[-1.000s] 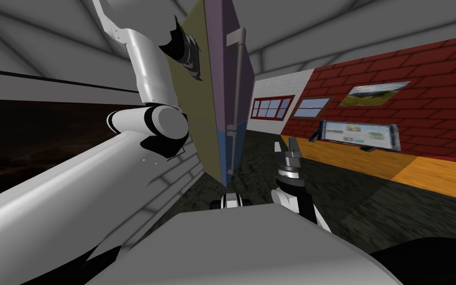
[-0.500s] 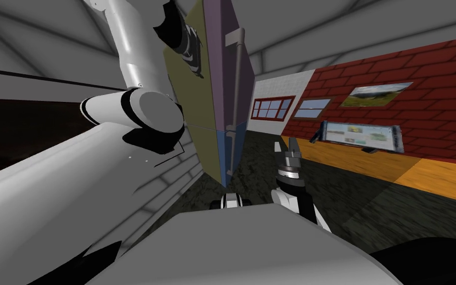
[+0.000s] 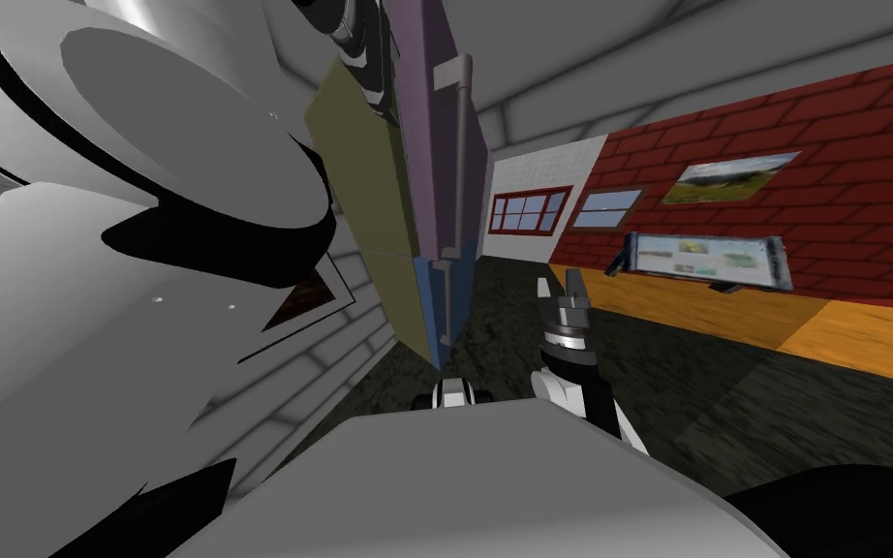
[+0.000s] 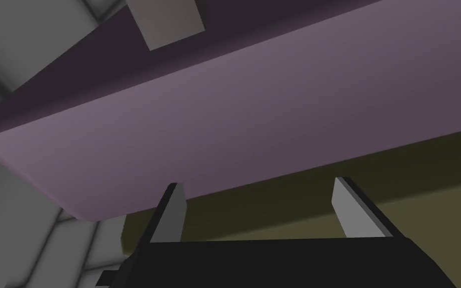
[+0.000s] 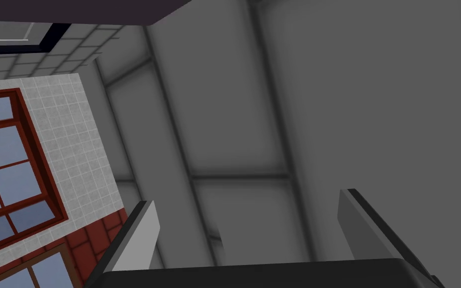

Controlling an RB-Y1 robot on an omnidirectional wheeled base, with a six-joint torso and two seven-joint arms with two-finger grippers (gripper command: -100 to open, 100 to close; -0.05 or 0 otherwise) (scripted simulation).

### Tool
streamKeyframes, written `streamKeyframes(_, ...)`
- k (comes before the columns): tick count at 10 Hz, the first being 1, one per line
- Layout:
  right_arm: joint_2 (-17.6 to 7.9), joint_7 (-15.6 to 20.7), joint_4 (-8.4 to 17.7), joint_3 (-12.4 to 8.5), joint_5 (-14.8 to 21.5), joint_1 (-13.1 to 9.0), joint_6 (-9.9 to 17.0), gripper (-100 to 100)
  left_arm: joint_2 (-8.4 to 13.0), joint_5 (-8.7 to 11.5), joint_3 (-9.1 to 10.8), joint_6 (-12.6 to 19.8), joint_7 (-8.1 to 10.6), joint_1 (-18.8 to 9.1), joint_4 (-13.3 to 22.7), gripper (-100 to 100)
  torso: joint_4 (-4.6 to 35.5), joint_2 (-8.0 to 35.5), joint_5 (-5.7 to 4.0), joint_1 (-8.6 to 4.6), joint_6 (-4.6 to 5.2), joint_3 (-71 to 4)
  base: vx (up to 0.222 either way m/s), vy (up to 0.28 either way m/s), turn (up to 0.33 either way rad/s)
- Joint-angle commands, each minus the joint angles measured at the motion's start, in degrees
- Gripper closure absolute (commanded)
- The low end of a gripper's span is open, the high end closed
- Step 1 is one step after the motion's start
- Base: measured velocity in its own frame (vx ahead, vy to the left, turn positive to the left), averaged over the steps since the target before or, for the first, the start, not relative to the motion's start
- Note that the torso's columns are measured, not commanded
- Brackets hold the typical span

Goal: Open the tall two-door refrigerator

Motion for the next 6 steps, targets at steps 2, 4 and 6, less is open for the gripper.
streamKeyframes(2, 0.0, 0.0, 0.0, 0.0, 0.0, 0.0, 0.0, 0, -0.7, 0.3, 0.06, 2.3, -0.20, -1.7, -2.0, -100, -0.1, -0.1, 0.66, 1.16, -0.41, -0.1, -0.006, -0.024, -0.004)
streamKeyframes(4, 0.0, 0.0, 0.0, 0.0, 0.0, 0.0, 0.0, 0, -0.6, 0.3, 0.14, 3.3, -0.25, -2.3, -2.0, -100, -0.2, -0.4, 1.01, 1.76, -0.62, -0.2, 0.057, -0.010, 0.002)
streamKeyframes(6, 0.0, 0.0, 0.0, 0.0, 0.0, 0.0, 0.0, 0, -0.3, -0.6, -0.40, 3.9, 0.09, -2.7, -2.5, 100, -0.4, -0.2, 0.95, 1.61, -0.60, -0.1, -0.018, -0.068, 0.035)
